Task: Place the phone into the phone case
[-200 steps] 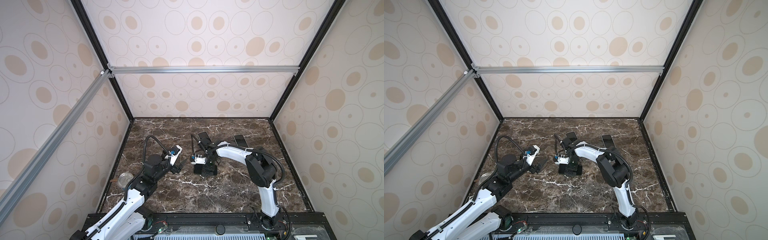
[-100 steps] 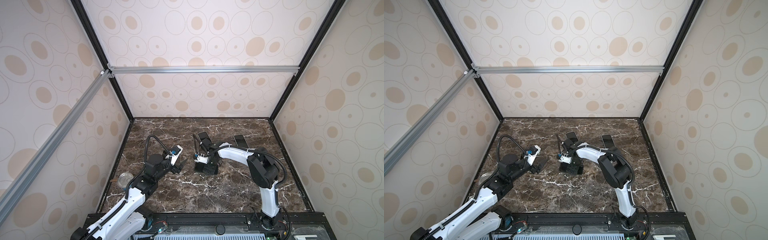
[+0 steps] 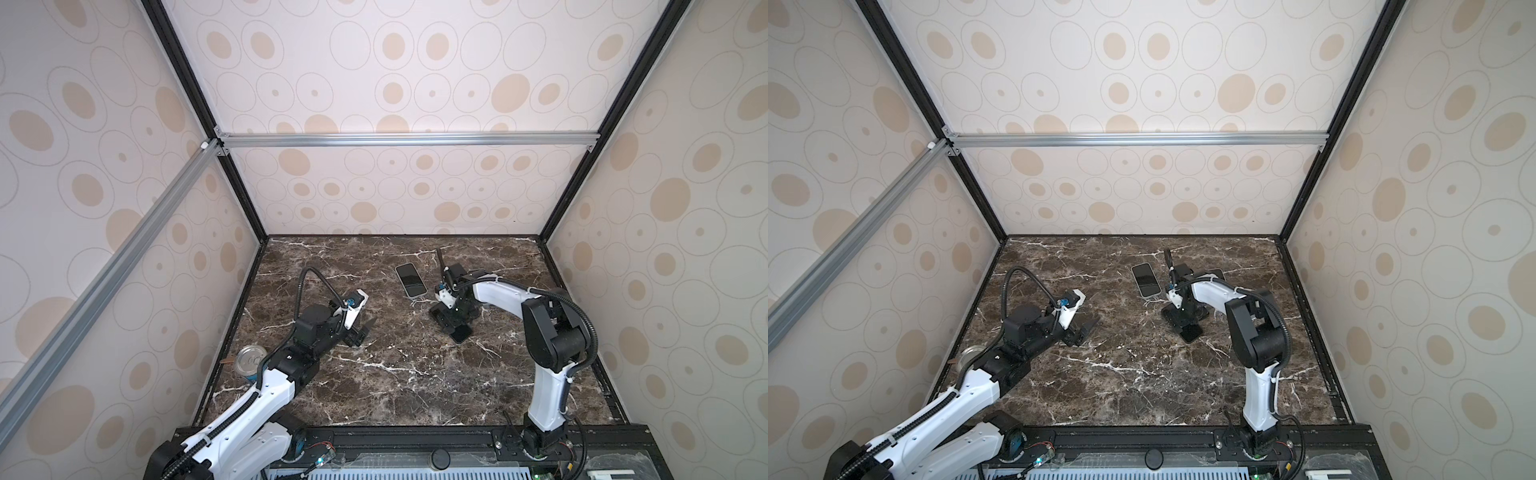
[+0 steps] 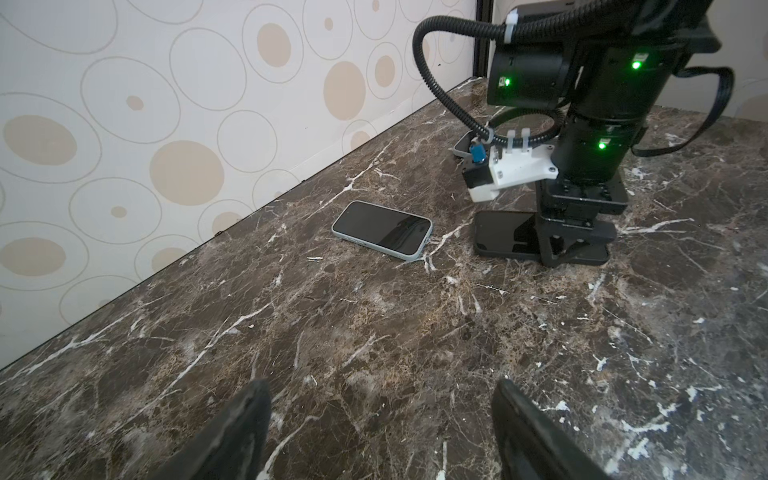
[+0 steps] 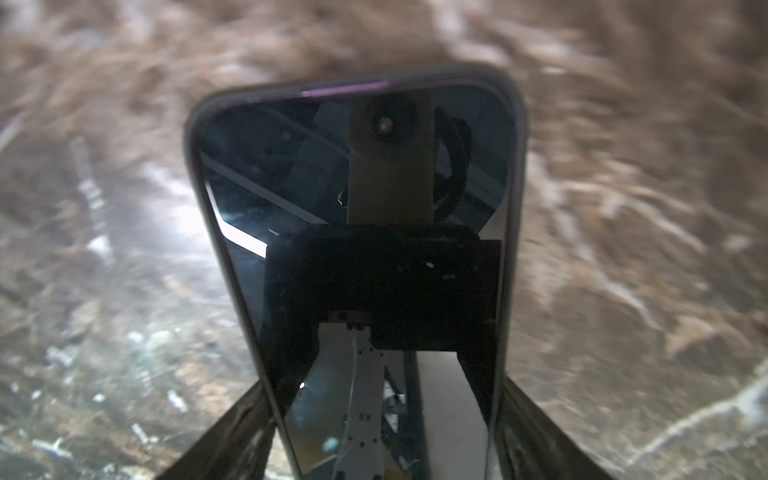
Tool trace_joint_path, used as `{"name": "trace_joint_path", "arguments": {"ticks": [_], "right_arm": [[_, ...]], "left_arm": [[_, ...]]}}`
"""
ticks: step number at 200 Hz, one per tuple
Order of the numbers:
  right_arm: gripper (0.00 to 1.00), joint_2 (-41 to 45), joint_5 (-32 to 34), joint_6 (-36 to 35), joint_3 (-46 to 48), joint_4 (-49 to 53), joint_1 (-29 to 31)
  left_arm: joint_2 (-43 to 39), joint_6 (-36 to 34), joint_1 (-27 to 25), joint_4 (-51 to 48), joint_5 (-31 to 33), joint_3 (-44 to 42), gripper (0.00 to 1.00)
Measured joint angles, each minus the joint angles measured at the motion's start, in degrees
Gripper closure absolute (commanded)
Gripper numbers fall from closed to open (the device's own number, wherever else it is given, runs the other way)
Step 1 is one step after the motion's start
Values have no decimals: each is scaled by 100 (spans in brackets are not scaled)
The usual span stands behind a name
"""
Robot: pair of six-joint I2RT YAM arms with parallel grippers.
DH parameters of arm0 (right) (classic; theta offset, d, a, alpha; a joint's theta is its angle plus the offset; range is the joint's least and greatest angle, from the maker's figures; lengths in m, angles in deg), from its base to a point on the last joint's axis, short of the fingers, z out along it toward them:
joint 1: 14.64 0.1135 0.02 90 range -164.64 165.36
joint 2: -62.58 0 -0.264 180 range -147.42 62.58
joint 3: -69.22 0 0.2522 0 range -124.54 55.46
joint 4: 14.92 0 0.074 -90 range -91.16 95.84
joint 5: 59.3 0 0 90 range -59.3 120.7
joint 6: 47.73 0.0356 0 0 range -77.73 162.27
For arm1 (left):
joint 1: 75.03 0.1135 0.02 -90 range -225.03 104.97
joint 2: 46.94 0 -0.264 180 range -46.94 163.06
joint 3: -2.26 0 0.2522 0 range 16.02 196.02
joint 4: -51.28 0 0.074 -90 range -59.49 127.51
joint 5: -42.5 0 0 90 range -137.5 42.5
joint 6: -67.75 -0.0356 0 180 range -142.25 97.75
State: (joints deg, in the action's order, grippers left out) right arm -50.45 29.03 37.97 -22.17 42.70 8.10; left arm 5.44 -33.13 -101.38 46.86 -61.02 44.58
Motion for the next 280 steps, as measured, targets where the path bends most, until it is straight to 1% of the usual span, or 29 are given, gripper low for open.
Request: {"name": "trace_joint_path", "arguments": {"ticks": [32,74,95,118,152,178,202,227,241,255,267,280], "right_arm": [[19,-487,50,568,-721,98,-227],[17,-879,212,1152,-1298,72,-321],[13,-970,243,1335,-1440,59,-332],[3,-1032,258,1480,-1537,37,-337],[0,-1029,166,1602,-1561,4,-348],[0,-883,118,1683,-1554,4,-354],[0,-337,188,1690,-1517,-20,-354],[0,798,533,1683,-1075,-472,-372],[0,1600,796,1670,-531,-938,-452],[0,2365,1049,1591,192,-1558,-647],[0,2933,1283,1469,901,-2109,-883],[0,3386,1464,1274,1661,-2712,-1156]], "left_arm": [[20,39,0,2,0,4,17],[28,59,0,0,63,9,17],[28,76,0,0,83,9,17],[28,120,0,-2,127,9,17],[131,313,0,-98,328,168,17],[356,669,24,-188,758,522,17],[463,1040,96,-98,1318,769,16],[632,1311,293,396,2131,748,15],[813,1351,494,855,2605,608,16],[1010,1349,787,1484,3032,247,16],[1163,1344,1034,1941,3233,-114,16],[1331,1300,1316,2415,3279,-509,17]]}}
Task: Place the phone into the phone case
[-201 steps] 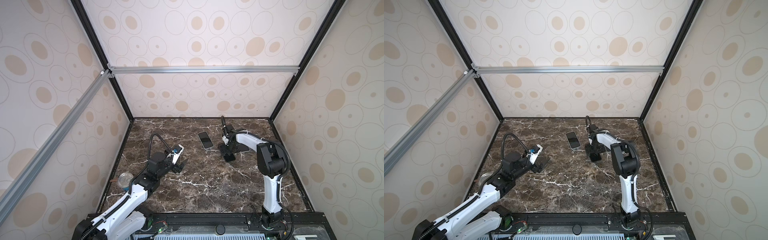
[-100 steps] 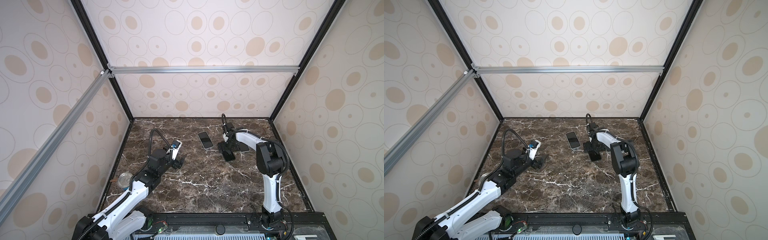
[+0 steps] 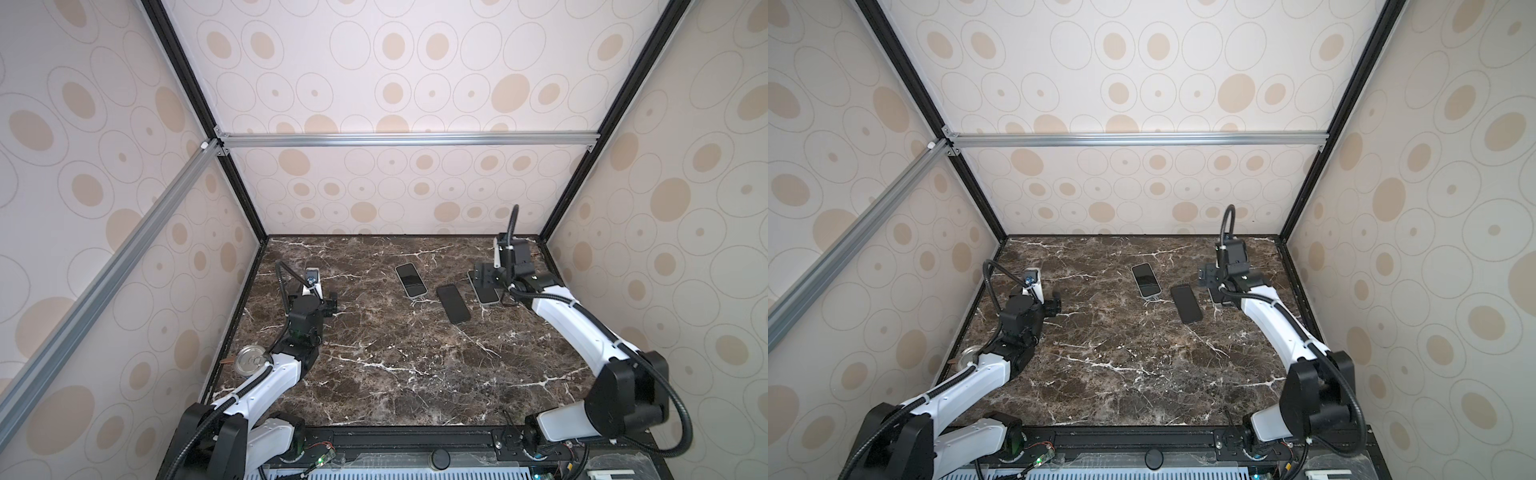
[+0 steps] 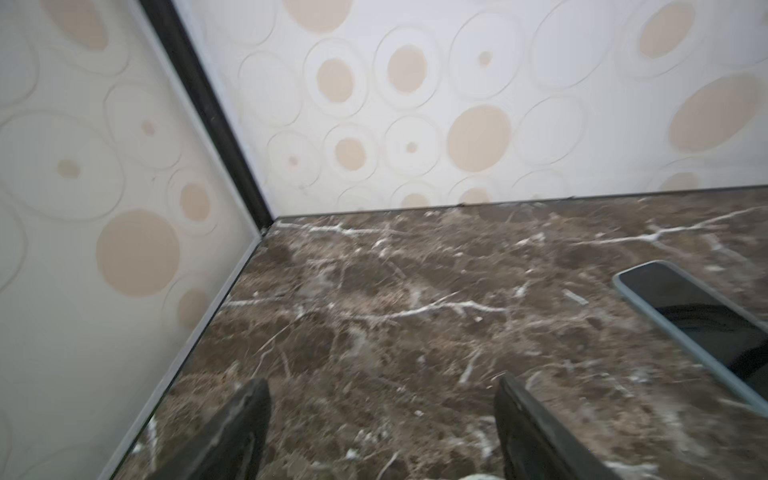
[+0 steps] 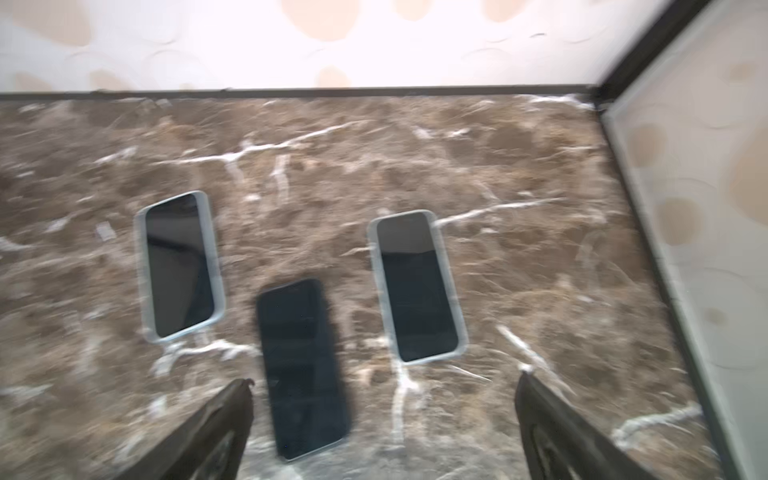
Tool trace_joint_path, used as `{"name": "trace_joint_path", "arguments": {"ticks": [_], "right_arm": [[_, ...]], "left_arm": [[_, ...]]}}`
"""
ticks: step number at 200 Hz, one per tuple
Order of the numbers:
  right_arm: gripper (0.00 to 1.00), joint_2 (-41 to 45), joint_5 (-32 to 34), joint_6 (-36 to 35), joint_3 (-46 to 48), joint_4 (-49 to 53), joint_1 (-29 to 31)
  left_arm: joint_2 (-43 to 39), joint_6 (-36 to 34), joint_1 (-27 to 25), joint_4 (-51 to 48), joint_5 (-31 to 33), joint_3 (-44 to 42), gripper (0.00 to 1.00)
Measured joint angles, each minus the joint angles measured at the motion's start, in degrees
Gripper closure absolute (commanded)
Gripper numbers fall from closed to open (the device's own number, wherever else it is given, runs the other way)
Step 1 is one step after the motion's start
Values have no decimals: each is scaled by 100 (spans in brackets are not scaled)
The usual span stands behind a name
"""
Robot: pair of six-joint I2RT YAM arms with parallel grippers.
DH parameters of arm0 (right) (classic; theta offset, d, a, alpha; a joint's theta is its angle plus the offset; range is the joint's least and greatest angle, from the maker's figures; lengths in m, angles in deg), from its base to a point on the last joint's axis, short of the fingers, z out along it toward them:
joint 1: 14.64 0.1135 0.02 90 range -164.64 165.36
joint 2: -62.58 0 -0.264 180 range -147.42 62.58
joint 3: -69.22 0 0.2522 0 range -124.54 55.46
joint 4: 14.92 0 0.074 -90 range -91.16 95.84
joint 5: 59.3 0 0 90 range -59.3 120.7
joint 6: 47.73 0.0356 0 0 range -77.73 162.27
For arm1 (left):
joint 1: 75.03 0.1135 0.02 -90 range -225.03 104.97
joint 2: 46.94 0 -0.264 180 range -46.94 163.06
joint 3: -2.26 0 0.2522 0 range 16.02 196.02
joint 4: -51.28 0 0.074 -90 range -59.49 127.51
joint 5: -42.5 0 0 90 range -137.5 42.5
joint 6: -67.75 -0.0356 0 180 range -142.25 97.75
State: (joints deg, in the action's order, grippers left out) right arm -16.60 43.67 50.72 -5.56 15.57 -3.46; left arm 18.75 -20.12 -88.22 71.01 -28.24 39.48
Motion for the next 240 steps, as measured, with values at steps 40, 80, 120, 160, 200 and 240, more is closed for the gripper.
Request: {"name": "trace_joint_path", "arguments": {"ticks": [40,80,120,160,200,240], "right_arm": [[0,570,-22,-535,1801,-1346,-560],[0,577,-501,-837,2796,-2562,-616],[1,262,-1016,-1244,3650,-4227,-616],[1,-146,-1703,-1355,3856,-5285,-765],[1,-837,-2087,-1340,4151,-6555,-922],[0,-911,-1397,-977,3882,-6400,-1003]], "left_arm": [[780,-223,584,1130,-308,-417,19],[1401,-258,796,1993,-791,-505,18],[1657,-197,1204,2457,-1314,-710,17],[2041,42,1655,3287,-2184,-848,18],[2273,74,1690,4360,-2627,-1423,2],[2494,133,1622,4671,-2341,-1449,1]]}}
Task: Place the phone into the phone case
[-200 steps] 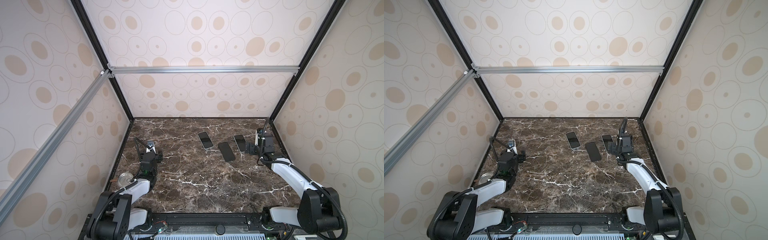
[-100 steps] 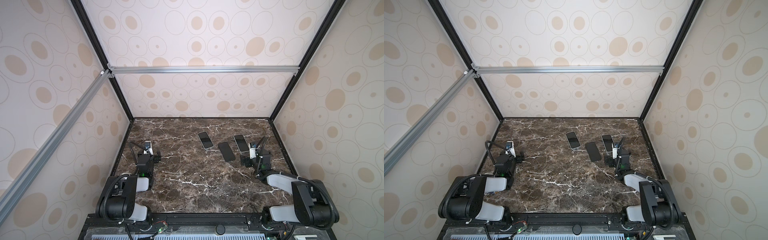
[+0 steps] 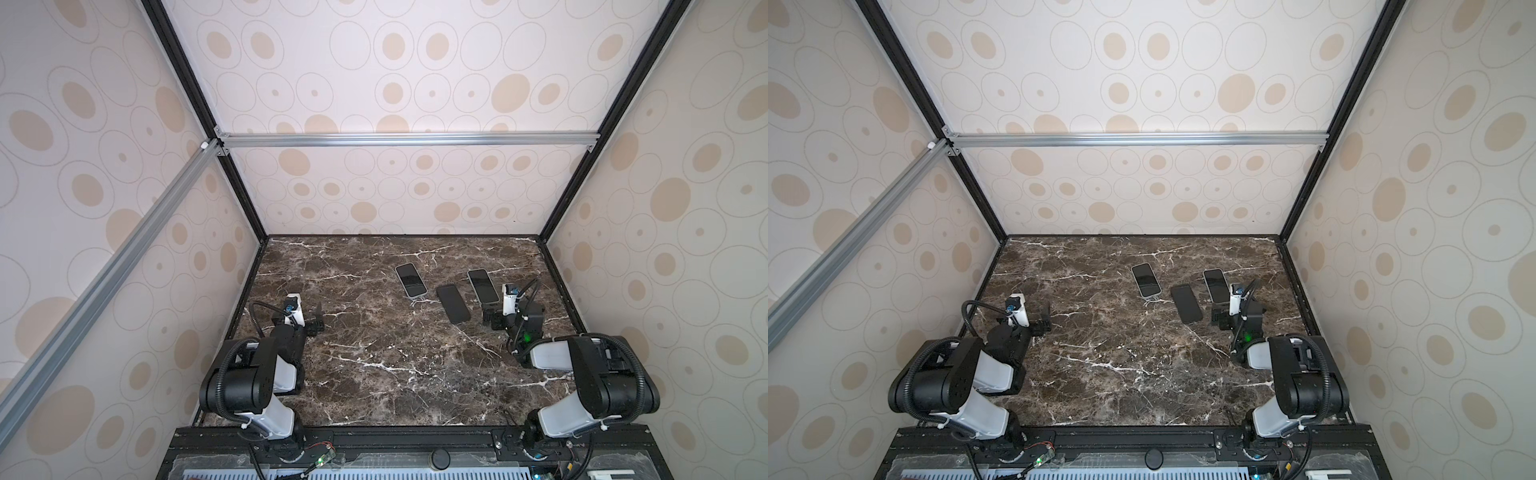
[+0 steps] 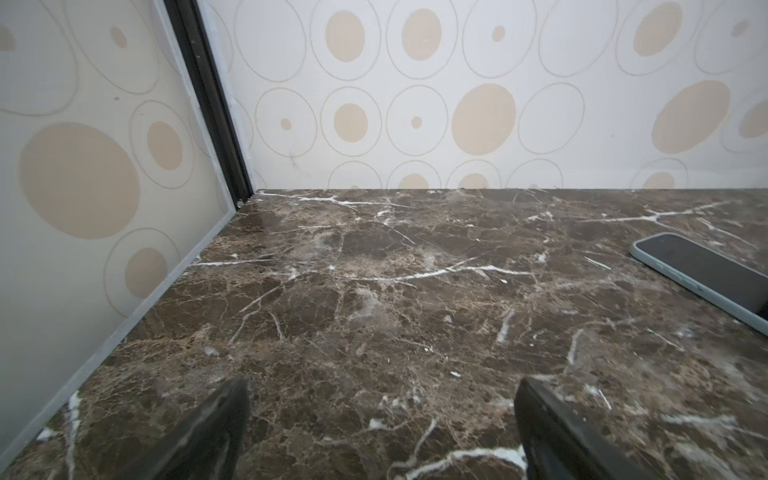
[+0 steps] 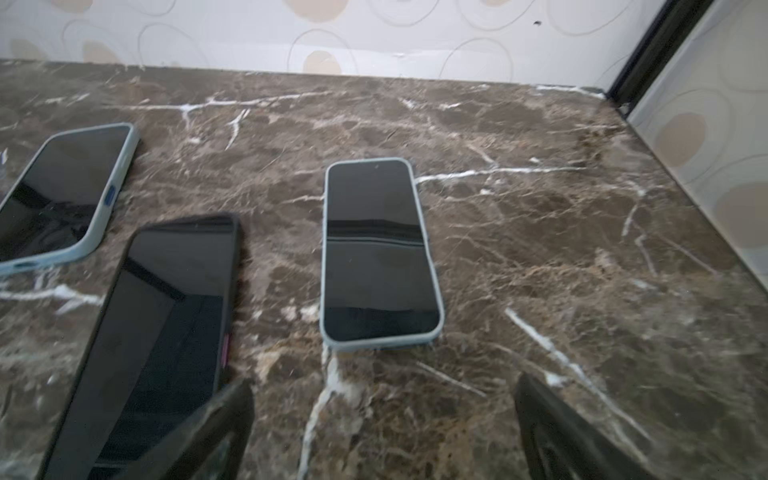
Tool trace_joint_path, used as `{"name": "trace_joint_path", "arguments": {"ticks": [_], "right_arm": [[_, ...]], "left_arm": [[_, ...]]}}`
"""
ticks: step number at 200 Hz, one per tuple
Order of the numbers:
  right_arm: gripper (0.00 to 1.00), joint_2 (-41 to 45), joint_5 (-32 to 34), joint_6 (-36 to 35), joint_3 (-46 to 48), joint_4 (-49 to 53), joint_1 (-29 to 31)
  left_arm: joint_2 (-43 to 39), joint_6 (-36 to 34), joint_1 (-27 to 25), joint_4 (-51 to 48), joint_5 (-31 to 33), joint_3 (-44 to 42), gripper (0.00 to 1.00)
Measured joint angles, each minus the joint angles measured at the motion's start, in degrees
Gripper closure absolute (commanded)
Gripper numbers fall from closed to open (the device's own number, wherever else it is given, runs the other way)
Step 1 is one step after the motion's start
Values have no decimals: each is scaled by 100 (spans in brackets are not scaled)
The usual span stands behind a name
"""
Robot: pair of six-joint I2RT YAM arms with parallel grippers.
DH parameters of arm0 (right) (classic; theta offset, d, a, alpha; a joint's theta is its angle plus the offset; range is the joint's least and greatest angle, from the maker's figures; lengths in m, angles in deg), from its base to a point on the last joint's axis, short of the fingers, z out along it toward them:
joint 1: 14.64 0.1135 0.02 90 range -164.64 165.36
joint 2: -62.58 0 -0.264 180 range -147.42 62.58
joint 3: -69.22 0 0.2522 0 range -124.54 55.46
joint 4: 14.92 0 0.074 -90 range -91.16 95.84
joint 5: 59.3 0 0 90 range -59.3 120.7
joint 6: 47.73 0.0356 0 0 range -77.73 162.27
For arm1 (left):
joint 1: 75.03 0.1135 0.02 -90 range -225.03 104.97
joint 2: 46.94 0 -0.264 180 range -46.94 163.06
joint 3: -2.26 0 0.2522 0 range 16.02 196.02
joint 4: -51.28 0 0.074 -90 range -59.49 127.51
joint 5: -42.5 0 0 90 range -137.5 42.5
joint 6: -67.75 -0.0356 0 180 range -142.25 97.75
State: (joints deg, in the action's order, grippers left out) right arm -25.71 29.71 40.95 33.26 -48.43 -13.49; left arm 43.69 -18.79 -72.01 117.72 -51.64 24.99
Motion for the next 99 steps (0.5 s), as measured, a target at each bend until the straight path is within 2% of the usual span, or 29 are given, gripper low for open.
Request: {"name": "trace_joint_path", "arguments": {"ticks": [35,99], "right_arm": [[0,2,212,103,-74,52,0],[0,2,275,129,-74,114,0]], "left_arm": [[0,-4,-164,-13,363,168,1],[0,-133,-243,-212,289,249,1]]}}
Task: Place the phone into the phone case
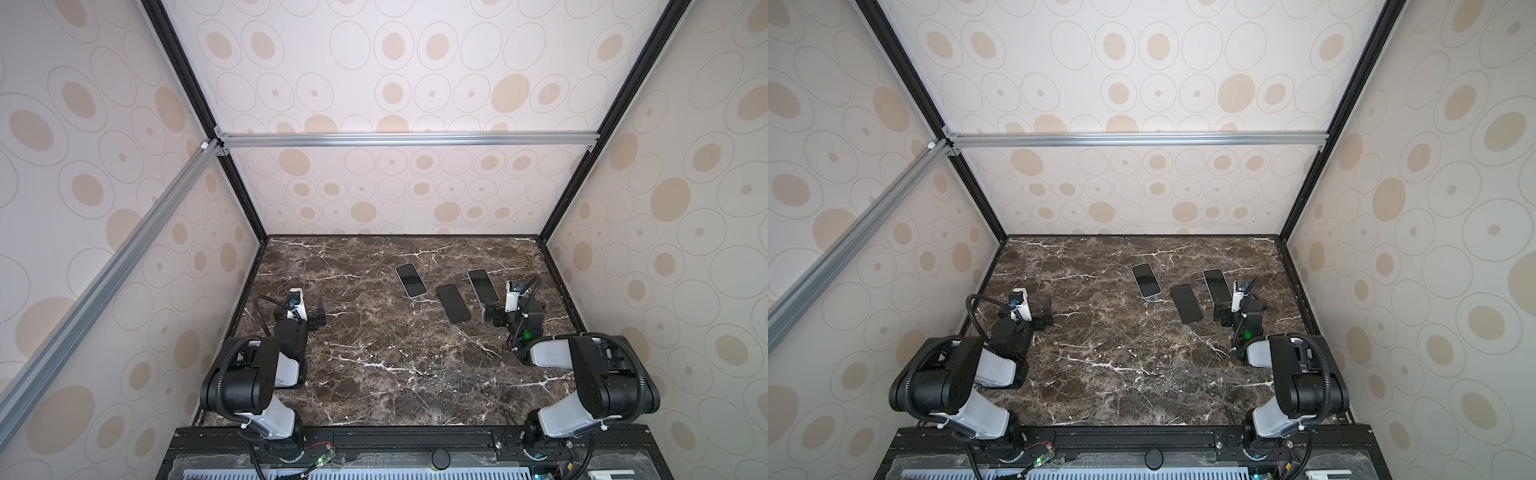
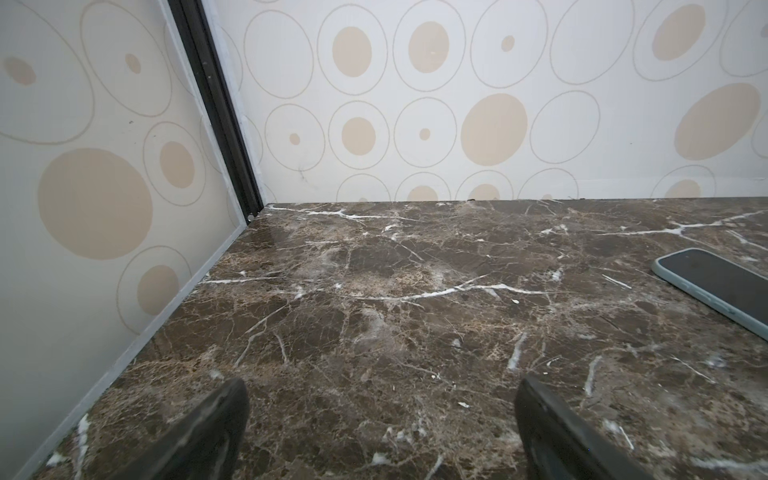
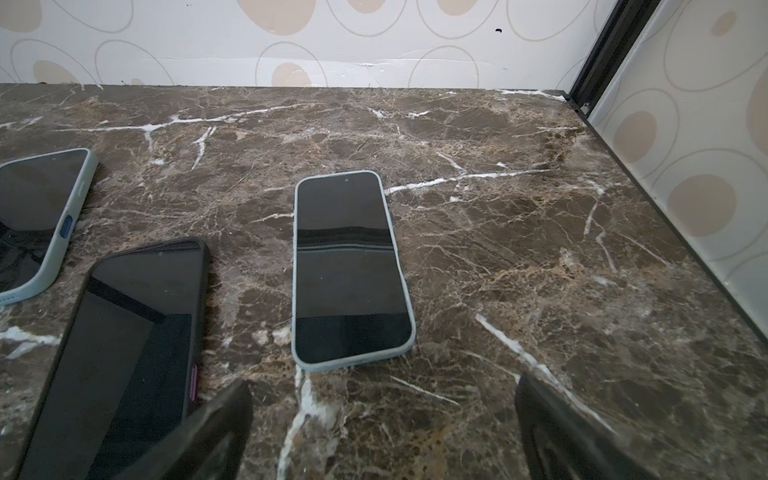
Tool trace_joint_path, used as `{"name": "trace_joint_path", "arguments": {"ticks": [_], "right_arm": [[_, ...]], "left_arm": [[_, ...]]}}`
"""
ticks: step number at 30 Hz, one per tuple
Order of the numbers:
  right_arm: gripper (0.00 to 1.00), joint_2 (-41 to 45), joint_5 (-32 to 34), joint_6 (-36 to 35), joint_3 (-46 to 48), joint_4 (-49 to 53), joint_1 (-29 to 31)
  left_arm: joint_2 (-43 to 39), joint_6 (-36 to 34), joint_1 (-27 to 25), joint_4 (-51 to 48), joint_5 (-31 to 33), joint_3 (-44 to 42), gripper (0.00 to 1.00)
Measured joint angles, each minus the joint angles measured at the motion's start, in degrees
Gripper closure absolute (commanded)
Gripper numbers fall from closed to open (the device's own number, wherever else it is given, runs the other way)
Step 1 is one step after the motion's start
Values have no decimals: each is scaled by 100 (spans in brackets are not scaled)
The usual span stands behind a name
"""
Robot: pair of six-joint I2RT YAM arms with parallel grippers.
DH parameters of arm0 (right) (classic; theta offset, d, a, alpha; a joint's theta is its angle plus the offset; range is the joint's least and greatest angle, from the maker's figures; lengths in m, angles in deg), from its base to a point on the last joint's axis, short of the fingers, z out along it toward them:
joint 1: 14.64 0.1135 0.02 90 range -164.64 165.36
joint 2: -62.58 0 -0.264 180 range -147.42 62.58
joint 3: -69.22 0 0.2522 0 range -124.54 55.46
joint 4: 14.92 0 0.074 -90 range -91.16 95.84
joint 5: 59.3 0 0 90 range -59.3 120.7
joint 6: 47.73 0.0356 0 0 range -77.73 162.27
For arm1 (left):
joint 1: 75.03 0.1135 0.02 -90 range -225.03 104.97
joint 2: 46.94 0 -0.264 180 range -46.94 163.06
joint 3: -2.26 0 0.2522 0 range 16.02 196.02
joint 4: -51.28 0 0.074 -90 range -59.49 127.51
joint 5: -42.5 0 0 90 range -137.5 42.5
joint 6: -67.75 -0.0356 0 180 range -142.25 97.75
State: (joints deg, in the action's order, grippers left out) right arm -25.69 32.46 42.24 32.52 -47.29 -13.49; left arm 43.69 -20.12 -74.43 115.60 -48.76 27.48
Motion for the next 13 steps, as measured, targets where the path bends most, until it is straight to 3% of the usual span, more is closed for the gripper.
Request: {"name": "trace_joint_path", "arguments": {"ticks": [13], "right_arm": [[0,0,0,7,0,31,0]], "left_arm": [[0,-22,-2,-74,-15,17,1]]}}
